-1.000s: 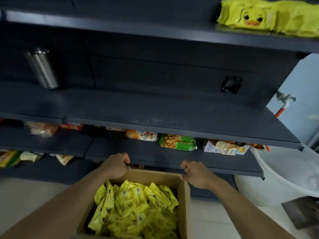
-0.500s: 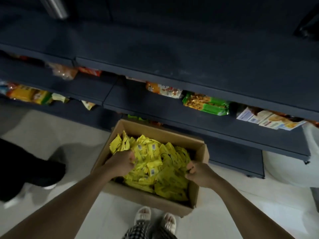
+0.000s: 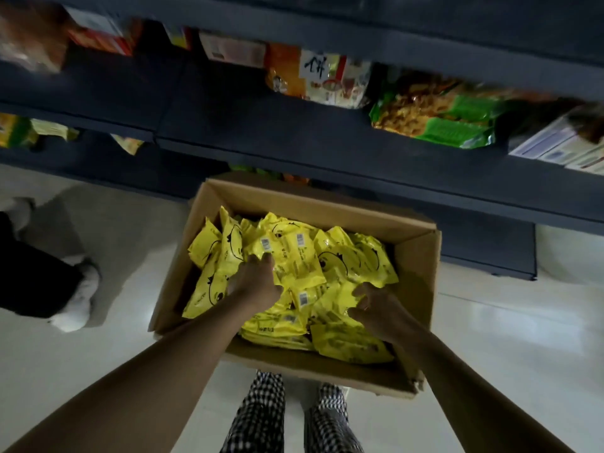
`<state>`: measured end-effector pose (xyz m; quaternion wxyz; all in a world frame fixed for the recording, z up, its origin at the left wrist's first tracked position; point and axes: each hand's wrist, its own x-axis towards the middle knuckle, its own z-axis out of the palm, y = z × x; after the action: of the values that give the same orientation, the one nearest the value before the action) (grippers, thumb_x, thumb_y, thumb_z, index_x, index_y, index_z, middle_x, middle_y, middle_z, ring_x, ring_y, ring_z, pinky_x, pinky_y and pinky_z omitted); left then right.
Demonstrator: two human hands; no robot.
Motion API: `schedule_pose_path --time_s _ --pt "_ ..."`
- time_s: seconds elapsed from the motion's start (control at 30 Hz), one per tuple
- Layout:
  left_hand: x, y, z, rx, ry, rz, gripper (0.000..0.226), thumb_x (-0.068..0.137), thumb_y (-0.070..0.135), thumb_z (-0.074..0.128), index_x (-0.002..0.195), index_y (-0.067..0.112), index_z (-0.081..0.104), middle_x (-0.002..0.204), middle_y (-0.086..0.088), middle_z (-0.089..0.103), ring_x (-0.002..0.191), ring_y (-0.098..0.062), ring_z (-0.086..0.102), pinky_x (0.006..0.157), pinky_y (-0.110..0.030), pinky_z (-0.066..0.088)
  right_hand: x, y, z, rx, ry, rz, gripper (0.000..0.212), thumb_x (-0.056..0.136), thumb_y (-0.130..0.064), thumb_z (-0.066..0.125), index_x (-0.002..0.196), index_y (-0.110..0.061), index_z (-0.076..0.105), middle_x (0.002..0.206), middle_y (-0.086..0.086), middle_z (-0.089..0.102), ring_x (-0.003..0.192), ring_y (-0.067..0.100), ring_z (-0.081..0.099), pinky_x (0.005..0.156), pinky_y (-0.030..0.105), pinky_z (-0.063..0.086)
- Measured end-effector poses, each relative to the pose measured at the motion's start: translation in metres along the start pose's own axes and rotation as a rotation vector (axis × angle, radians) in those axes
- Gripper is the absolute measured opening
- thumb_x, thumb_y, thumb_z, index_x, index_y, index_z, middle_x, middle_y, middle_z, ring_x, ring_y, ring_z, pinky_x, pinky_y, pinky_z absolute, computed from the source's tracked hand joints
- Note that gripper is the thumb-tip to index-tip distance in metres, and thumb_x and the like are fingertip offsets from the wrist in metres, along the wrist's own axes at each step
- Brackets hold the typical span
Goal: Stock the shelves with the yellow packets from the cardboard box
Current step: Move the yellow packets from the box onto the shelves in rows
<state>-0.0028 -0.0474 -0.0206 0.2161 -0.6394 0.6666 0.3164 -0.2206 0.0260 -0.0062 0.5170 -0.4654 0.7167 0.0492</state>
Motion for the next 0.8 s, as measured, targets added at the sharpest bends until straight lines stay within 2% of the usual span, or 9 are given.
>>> schedule_pose_path --time_s 0.1,0.2,0.3,0.37,0.43,0.57,0.67,0.73,0.8 --pt "0.027 0.005 0.027 -0.002 0.022 -0.033 0.077 0.078 0.042 0.071 0.137 0.02 0.028 0.142 -0.012 0.029 0.128 -0.031 0.037 0.089 -0.044 0.046 0.033 -0.003 0.019 0.037 -0.004 0.014 0.041 0.088 -0.023 0.062 0.125 -0.012 0.049 0.111 0.01 0.062 0.095 0.021 0.06 0.072 0.026 0.046" --pt "0.047 0.005 0.049 0.001 0.05 -0.046 0.084 0.075 0.043 0.074 0.139 0.021 0.023 0.152 -0.016 0.012 0.137 -0.033 0.023 0.095 -0.044 0.043 0.065 -0.006 0.033 0.047 0.035 0.008 0.044 0.089 -0.024 0.06 0.13 -0.012 0.047 0.119 0.01 0.06 0.106 0.022 0.057 0.077 0.024 0.039" --pt "0.058 -0.002 0.069 0.041 0.055 -0.033 0.094 0.073 0.045 0.074 0.143 0.022 0.015 0.156 -0.017 -0.008 0.144 -0.036 0.006 0.106 -0.046 0.034 0.094 -0.009 0.045 0.035 0.089 -0.014 0.045 0.091 -0.025 0.057 0.13 -0.007 0.044 0.123 0.013 0.057 0.112 0.025 0.054 0.08 0.025 0.038" --pt "0.06 -0.005 0.078 0.08 0.093 -0.007 0.095 0.072 0.045 0.074 0.142 0.023 0.013 0.156 -0.019 -0.013 0.144 -0.037 0.001 0.106 -0.045 0.034 0.109 -0.012 0.053 0.044 0.134 -0.001 0.046 0.092 -0.027 0.057 0.129 -0.005 0.043 0.125 0.015 0.056 0.114 0.027 0.054 0.081 0.025 0.039" --pt "0.059 -0.006 0.083 0.058 0.133 0.003 0.09 0.073 0.042 0.072 0.141 0.024 0.016 0.156 -0.018 -0.013 0.144 -0.037 0.0 0.101 -0.042 0.041 0.123 -0.016 0.06 0.099 0.162 0.04 0.048 0.092 -0.03 0.057 0.132 -0.008 0.042 0.128 0.013 0.055 0.115 0.026 0.054 0.081 0.025 0.039" --pt "0.059 -0.014 0.086 0.014 0.215 0.034 0.065 0.085 0.033 0.062 0.137 0.024 0.024 0.157 -0.015 -0.002 0.145 -0.034 0.004 0.091 -0.039 0.05 0.143 -0.023 0.076 0.225 0.135 0.075 0.049 0.091 -0.032 0.057 0.133 -0.008 0.044 0.122 0.009 0.056 0.099 0.021 0.058 0.074 0.027 0.043" --pt "0.062 -0.026 0.078 -0.006 0.307 0.087 0.048 0.09 0.02 0.055 0.133 0.014 0.036 0.153 -0.016 0.023 0.141 -0.032 0.025 0.084 -0.037 0.054 0.147 -0.024 0.084 0.296 0.141 0.132 0.03 0.091 -0.017 0.057 0.119 -0.007 0.055 0.107 0.009 0.063 0.093 0.023 0.063 0.077 0.038 0.055" --pt "0.063 -0.033 0.069 -0.037 0.356 0.134 0.039 0.091 0.012 0.052 0.128 0.009 0.041 0.137 -0.012 0.045 0.124 -0.027 0.049 0.072 -0.029 0.052 0.143 -0.024 0.085 0.344 0.157 0.156 0.018 0.09 -0.01 0.057 0.108 -0.006 0.059 0.092 0.006 0.062 0.08 0.019 0.062 0.064 0.033 0.055" --pt "0.062 -0.037 0.057 -0.109 0.377 0.116 0.033 0.094 0.011 0.05 0.126 0.011 0.043 0.113 -0.007 0.059 0.096 -0.021 0.062 0.06 -0.025 0.045 0.132 -0.022 0.079 0.365 0.183 0.179 0.011 0.09 -0.009 0.059 0.1 -0.009 0.056 0.081 0.001 0.057 0.068 0.013 0.056 0.051 0.023 0.045"
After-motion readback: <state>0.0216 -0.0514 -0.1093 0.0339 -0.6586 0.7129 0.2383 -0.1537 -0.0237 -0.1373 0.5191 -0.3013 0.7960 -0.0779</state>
